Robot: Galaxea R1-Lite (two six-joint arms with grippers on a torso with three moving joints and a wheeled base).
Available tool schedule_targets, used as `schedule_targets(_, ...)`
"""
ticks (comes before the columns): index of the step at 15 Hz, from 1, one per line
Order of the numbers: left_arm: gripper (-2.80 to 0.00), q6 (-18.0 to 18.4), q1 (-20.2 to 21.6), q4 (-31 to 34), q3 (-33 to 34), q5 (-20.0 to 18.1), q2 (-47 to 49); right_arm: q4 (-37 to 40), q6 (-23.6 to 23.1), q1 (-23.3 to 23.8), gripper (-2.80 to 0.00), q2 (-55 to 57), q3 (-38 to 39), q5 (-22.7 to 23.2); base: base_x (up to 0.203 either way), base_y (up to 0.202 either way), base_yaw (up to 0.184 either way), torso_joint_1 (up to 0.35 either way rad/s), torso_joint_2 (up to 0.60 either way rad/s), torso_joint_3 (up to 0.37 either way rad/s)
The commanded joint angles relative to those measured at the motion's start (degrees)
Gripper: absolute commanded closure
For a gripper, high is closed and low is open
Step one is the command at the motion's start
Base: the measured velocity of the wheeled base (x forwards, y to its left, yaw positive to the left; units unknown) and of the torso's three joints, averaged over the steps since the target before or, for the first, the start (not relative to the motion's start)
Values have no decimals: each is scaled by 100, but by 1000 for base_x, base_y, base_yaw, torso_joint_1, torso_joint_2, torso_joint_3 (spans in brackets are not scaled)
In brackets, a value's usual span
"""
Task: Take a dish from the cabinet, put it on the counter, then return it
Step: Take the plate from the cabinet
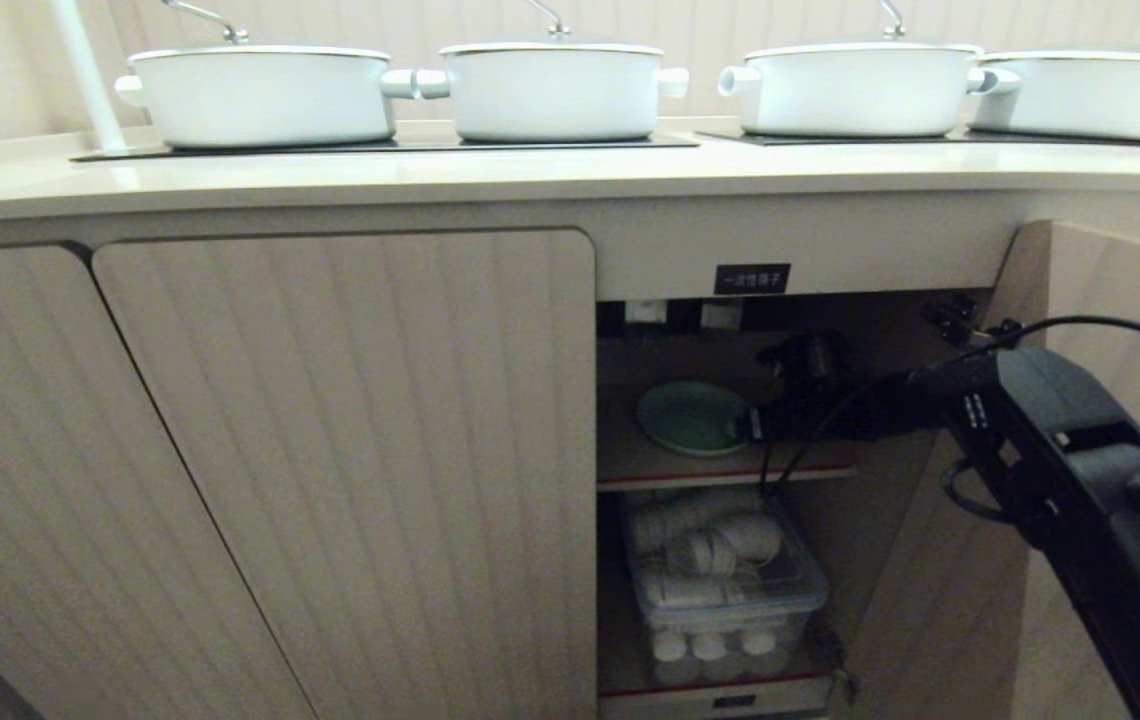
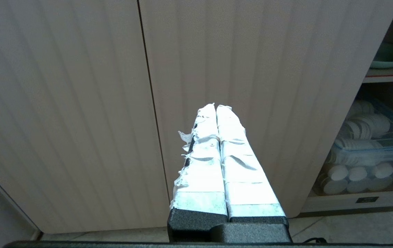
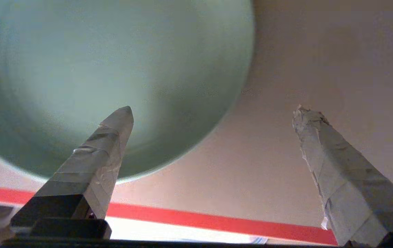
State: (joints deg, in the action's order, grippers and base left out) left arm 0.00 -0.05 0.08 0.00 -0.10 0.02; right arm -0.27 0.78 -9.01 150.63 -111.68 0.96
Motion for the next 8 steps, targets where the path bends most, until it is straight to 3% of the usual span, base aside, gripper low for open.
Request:
schedule_targets(1,0,0,-4,1,0,1,-2,66,1,4,-280,-25,-12,9,0,0,0,0,0,0)
schedule_targets(8,0,0,2,1,0,1,-2,473,1,4,-280,-94,-29,9,0,0,0,0,0,0)
